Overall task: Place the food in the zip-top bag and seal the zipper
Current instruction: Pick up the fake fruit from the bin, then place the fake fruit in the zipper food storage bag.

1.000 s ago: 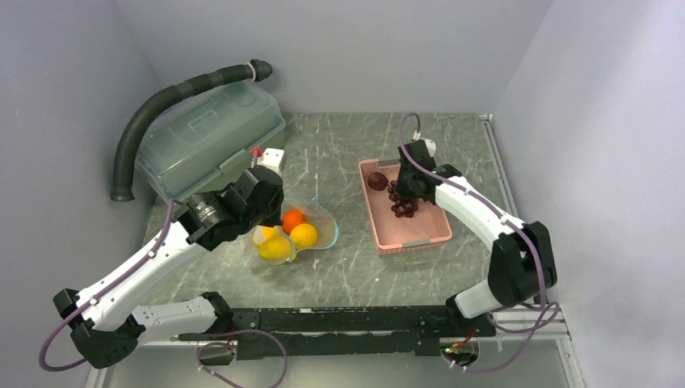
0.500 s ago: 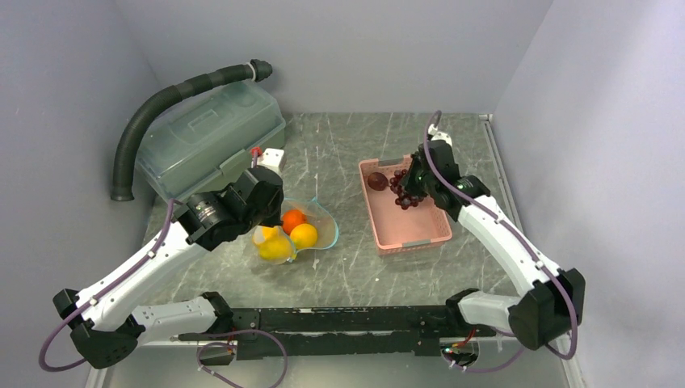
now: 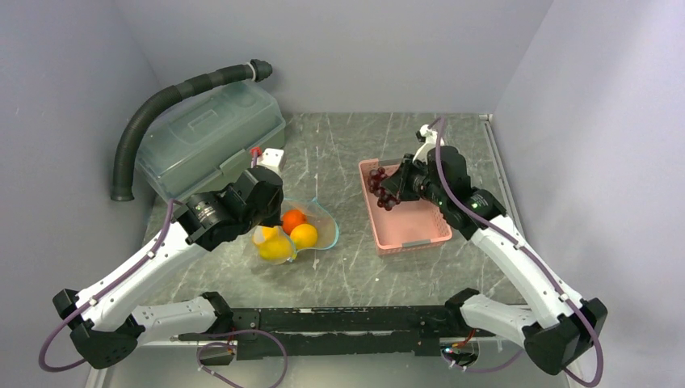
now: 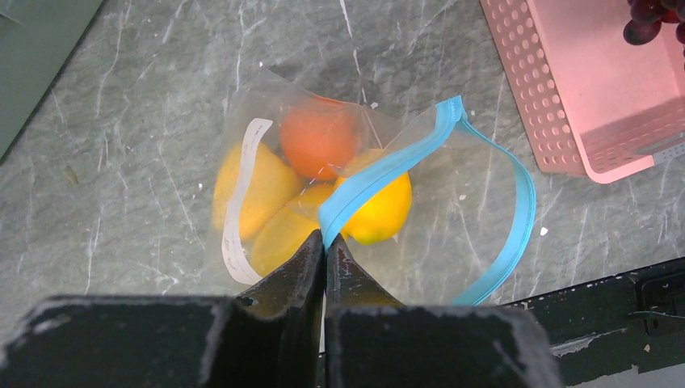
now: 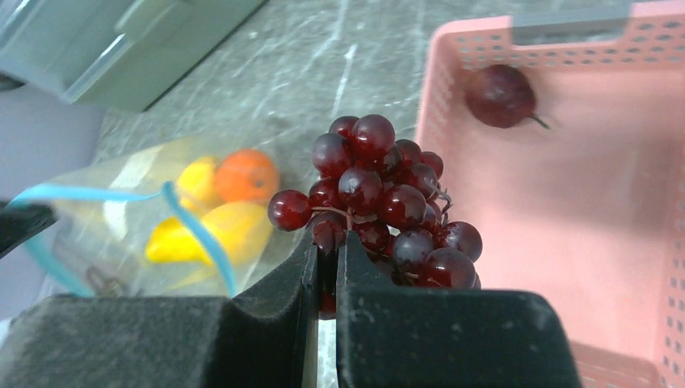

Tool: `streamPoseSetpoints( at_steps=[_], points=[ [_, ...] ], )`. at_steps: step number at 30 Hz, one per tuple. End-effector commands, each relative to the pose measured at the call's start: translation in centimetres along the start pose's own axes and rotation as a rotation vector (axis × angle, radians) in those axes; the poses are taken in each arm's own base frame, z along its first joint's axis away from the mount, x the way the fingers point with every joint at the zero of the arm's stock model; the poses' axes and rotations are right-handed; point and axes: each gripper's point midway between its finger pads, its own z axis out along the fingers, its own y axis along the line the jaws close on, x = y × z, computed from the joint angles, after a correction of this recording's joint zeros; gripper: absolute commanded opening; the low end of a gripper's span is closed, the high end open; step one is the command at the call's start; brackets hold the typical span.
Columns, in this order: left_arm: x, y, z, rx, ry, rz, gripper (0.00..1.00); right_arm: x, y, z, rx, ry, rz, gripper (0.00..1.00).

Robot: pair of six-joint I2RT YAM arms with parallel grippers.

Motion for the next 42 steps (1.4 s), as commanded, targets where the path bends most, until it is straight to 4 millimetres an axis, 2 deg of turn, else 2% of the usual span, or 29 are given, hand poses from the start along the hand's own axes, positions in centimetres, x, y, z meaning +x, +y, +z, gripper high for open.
streamPoseSetpoints(
  at_steps=[1, 11, 15, 23, 30, 42],
  points=[
    [-1.1, -0.4, -0.5, 0.022, -0.034, -0.024, 0.09, -2.6, 5.6, -2.5, -0.239, -0.091, -0.078, 0.0],
    [-1.1, -0.6, -0.3, 0.025, -0.032, -0.022, 0.09, -2.4, 13.4, -6.6, -0.527, -0.107, -0.208, 0.0],
    [-1.1, -0.7, -0.2, 0.027, -0.028, -0.019, 0.09, -2.4, 15.4, -7.6, -0.589, -0.112, -0.234, 0.0],
    [-1.1, -0.8, -0.1, 0.028, -0.027, -0.019, 0.09, -1.1, 18.8, -8.5, -0.699, -0.078, -0.268, 0.0],
    [-1.1, -0.8, -0.1, 0.033, -0.026, -0.019, 0.09, 0.4, 20.4, -7.7, -0.724, -0.042, -0.289, 0.0],
    [-1.0, -0.9, -0.3, 0.041, -0.021, -0.019, 0.08, 4.0, 21.5, -3.3, -0.684, 0.048, -0.324, 0.0]
  ],
)
